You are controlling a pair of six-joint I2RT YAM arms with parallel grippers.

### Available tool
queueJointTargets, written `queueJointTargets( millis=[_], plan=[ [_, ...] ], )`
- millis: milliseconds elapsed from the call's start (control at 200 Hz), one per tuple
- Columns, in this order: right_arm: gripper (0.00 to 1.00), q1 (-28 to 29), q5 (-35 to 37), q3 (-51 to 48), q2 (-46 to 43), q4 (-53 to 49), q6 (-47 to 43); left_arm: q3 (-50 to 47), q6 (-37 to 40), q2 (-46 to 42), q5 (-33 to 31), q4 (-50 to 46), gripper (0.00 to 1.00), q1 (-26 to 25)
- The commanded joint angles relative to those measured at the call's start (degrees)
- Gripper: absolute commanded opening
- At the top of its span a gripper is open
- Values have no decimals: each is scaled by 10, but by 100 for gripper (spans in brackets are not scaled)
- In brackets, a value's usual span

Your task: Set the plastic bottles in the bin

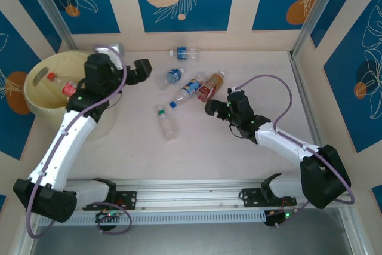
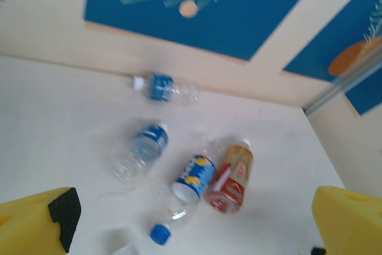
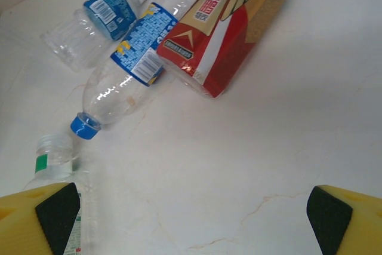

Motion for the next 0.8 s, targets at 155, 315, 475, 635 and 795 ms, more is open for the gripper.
queueJointTargets(
  millis=[155, 315, 475, 635, 795],
  plan=[
    [100, -17, 10, 78, 62, -79, 39, -56, -20, 25, 47, 59, 100, -48],
    [99, -21, -5, 167, 151, -128, 15, -98, -22, 22, 51, 69, 100, -48],
    [99, -22, 11, 296, 268, -202, 14, -136, -10, 6, 39, 85, 100, -48],
    [100, -17, 28, 380, 355, -211, 33, -160, 12, -11, 18, 89, 100, -48],
    [100, -9, 99, 451, 424, -266, 57, -161, 28, -15, 6, 75, 100, -48]
  ],
)
